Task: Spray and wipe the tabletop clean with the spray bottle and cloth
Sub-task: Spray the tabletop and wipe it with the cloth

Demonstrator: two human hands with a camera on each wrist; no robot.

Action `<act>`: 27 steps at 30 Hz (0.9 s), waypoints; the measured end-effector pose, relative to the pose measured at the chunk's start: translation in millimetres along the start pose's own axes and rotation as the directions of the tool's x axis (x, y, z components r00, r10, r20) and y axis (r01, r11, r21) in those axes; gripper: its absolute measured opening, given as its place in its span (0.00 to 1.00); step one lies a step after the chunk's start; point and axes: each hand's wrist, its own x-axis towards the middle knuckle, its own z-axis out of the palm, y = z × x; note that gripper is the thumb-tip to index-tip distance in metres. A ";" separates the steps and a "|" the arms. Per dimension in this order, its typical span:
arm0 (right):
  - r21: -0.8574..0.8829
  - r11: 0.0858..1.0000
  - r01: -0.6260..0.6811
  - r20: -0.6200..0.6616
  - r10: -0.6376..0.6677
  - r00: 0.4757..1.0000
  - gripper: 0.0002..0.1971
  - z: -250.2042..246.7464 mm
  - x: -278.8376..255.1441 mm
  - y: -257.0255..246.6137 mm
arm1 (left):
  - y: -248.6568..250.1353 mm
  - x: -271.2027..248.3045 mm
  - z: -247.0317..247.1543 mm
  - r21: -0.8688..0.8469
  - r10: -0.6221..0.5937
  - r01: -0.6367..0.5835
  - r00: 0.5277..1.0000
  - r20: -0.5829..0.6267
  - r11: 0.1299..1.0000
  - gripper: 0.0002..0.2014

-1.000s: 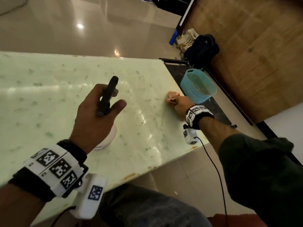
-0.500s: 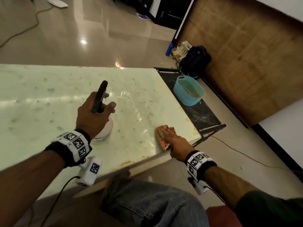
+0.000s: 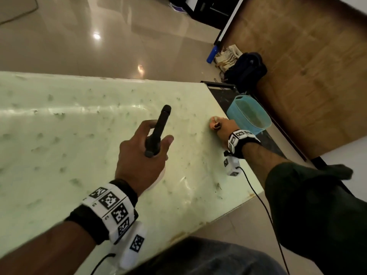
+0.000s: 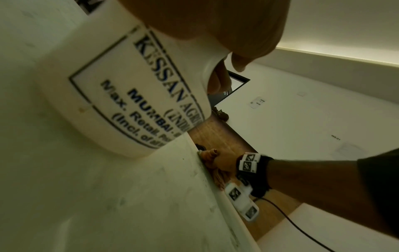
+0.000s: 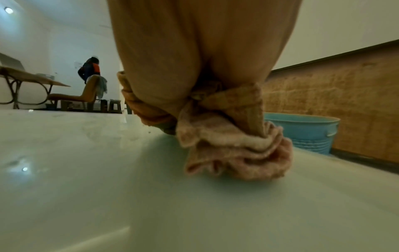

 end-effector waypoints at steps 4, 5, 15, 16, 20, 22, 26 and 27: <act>0.042 0.999 0.035 0.013 -0.035 0.999 0.19 -0.2 6.8 -12.7 | -0.4 9.2 6.5 0.010 0.011 -0.011 1.000 -0.010 1.000 0.14; 0.054 0.997 0.054 0.038 -0.056 0.998 0.19 4.6 2.7 -11.7 | 0.3 10.7 7.1 0.012 0.013 -0.013 1.000 -0.010 1.000 0.13; 0.035 0.999 0.037 0.037 -0.038 0.999 0.21 13.0 -9.3 66.6 | 0.8 17.8 12.4 -0.045 0.039 -0.041 0.998 -0.043 0.998 0.10; -0.009 1.000 0.013 -0.002 -0.013 1.000 0.20 10.4 5.6 64.1 | 0.2 18.0 12.9 -0.052 0.042 -0.045 0.998 -0.052 0.998 0.10; -0.078 0.997 0.017 -0.039 -0.020 0.999 0.15 2.7 56.9 25.6 | -0.5 17.6 14.0 -0.060 0.065 -0.070 0.995 -0.075 0.996 0.09; -0.069 0.996 0.058 -0.036 -0.060 0.998 0.15 0.6 66.6 2.8 | -0.3 17.8 14.1 -0.049 0.078 -0.082 0.994 -0.081 0.995 0.10; -0.032 0.987 0.159 0.008 -0.159 0.987 0.25 7.4 51.5 -8.0 | 1.3 17.5 14.8 -0.047 0.076 -0.079 0.994 -0.074 0.996 0.09; -0.010 0.983 0.186 0.032 -0.185 0.982 0.23 11.9 44.1 -2.3 | 1.4 17.4 14.4 -0.049 0.074 -0.078 0.994 -0.076 0.996 0.09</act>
